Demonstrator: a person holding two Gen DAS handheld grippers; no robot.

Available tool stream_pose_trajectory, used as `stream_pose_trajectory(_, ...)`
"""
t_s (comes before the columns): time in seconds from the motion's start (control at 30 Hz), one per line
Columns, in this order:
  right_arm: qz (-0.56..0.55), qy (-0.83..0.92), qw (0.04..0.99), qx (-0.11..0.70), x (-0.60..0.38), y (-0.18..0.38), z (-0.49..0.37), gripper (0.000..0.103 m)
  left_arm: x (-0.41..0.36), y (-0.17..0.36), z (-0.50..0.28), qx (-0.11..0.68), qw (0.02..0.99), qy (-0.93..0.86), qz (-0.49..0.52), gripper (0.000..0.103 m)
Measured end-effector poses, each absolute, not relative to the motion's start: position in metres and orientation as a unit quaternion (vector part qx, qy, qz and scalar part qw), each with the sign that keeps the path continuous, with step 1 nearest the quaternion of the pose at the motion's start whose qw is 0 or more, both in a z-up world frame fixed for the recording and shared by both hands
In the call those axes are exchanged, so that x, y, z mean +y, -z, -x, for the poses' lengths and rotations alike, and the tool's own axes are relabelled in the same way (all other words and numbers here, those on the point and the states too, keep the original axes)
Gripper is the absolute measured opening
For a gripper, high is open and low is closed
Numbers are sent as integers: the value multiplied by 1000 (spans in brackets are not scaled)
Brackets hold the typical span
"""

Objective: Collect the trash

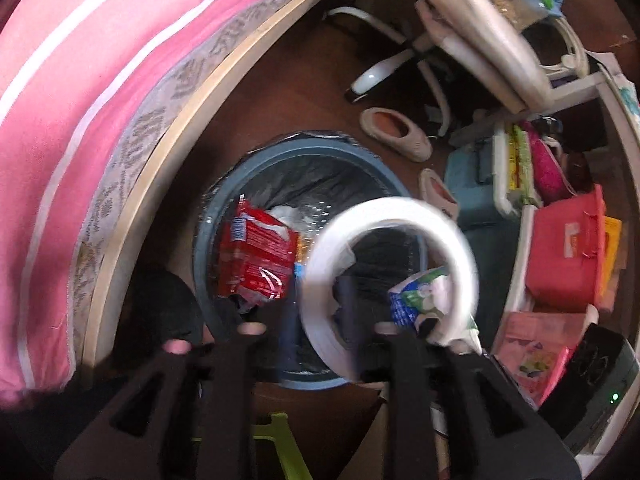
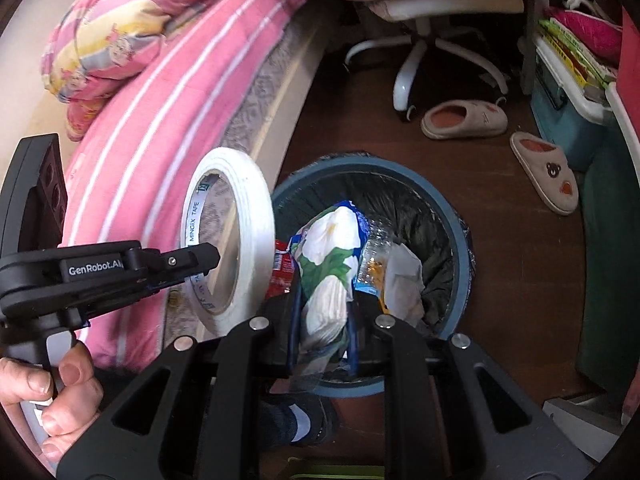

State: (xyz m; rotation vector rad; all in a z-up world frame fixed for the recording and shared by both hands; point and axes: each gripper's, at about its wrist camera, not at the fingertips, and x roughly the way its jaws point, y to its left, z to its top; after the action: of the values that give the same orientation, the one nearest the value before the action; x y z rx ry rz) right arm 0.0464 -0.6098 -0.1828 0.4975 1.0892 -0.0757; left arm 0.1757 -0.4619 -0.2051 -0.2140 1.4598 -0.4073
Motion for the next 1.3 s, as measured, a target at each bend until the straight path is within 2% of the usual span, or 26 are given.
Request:
stream_pose_trajectory(0.03, -216, 55, 830, 511, -611, 182, -45, 23, -461, 206, -177, 658, 726, 175, 95, 60)
stream_pose_trajectory(0.07, -215, 57, 831, 510, -610, 180, -46, 30, -460, 205, -178, 653, 733, 167, 90, 72)
stream_pose_trajectory(0.1, -207, 64, 835, 506, -609, 178, -45, 53, -459, 203, -179, 649, 738, 163, 87, 73)
stream_pose_trajectory(0.13, -192, 73, 841, 501, -608, 173, -42, 69, -458, 201, -179, 646, 740, 166, 88, 73)
stream_pose_trajectory(0.23, -170, 78, 848, 496, -606, 165, -35, 80, -458, 193, -177, 638, 746, 169, 89, 80)
stream_pose_trajectory(0.4, -161, 74, 862, 474, -612, 147, -23, 83, -455, 165, -170, 604, 775, 172, 71, 86)
stream_pose_trajectory(0.8, -130, 30, 912, 389, -570, 59, 6, 87, -404, 77, -132, 517, 836, 160, 94, 89)
stream_pose_trajectory(1.03, -87, -30, 943, 321, -512, -4, 30, 89, -334, 11, -91, 443, 877, 122, 143, 89)
stream_pose_trajectory(1.3, -54, -106, 951, 286, -446, -47, 35, 91, -237, -36, -46, 389, 906, 41, 161, 90)
